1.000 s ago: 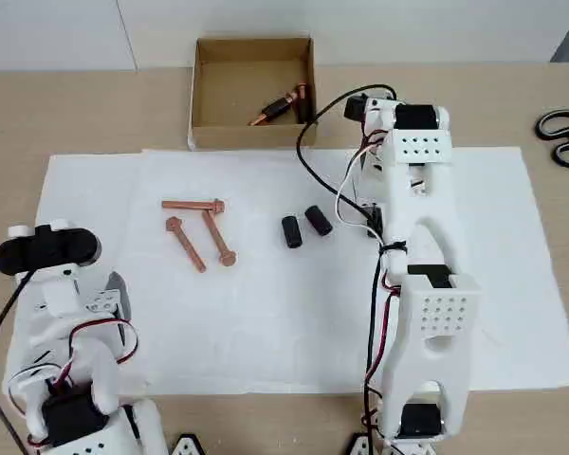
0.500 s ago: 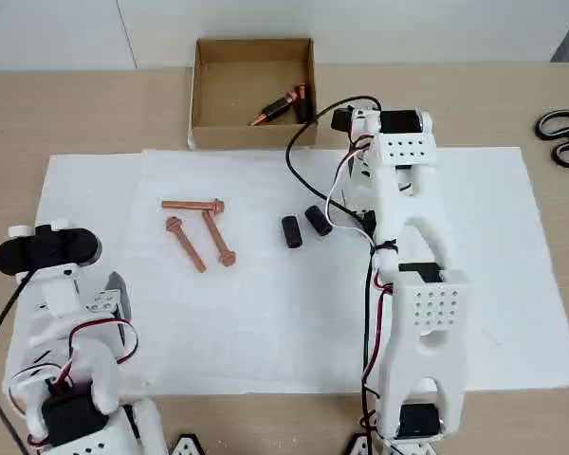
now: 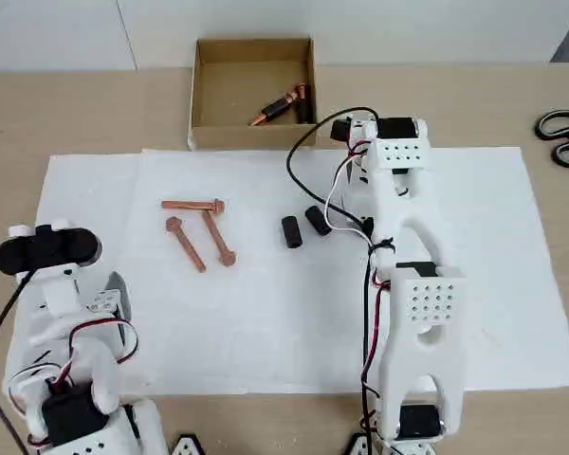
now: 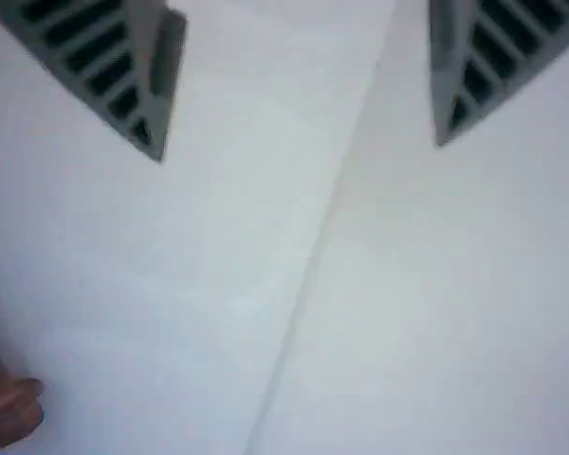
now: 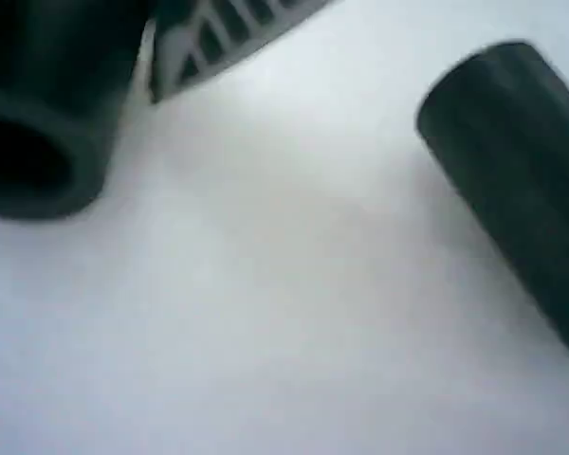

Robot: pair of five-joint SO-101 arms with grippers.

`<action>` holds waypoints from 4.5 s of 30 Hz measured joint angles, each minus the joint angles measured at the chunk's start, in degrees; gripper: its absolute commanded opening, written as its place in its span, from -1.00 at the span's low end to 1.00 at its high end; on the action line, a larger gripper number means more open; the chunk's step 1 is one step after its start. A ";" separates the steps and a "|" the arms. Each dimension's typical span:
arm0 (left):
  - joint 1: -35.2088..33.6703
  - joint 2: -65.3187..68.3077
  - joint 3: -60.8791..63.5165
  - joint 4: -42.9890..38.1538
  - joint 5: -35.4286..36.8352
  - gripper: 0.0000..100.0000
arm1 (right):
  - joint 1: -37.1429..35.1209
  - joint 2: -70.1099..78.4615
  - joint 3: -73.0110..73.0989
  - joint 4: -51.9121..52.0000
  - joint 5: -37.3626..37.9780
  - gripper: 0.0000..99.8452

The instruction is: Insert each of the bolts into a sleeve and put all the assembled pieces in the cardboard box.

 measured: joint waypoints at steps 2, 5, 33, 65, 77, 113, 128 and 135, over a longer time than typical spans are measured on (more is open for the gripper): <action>0.00 0.00 0.00 0.00 0.00 -0.65 | 0.09 0.44 -0.79 0.00 0.00 -0.98; 0.00 0.00 0.00 0.00 0.00 -0.65 | 0.62 0.62 -1.32 0.09 0.09 -0.99; 0.00 26.90 -20.75 1.93 -3.08 -0.65 | 0.26 -39.74 15.47 1.41 1.41 -0.99; 20.31 75.25 -38.15 -11.52 40.97 -0.65 | -0.35 -41.49 44.22 -15.03 1.41 -0.99; 20.31 86.24 -37.98 -15.21 43.69 -0.65 | -0.35 -41.49 44.22 -15.91 1.41 -0.99; 20.31 87.82 -37.80 -20.92 45.63 -0.85 | -0.35 -41.49 44.22 -15.91 1.41 -0.99; 20.40 87.82 -37.36 -21.01 45.63 -0.67 | -0.35 -41.49 44.22 -15.91 1.41 -0.99; 20.40 87.82 -36.22 -21.01 45.63 -0.65 | -0.35 -41.49 44.22 -15.91 1.41 -0.99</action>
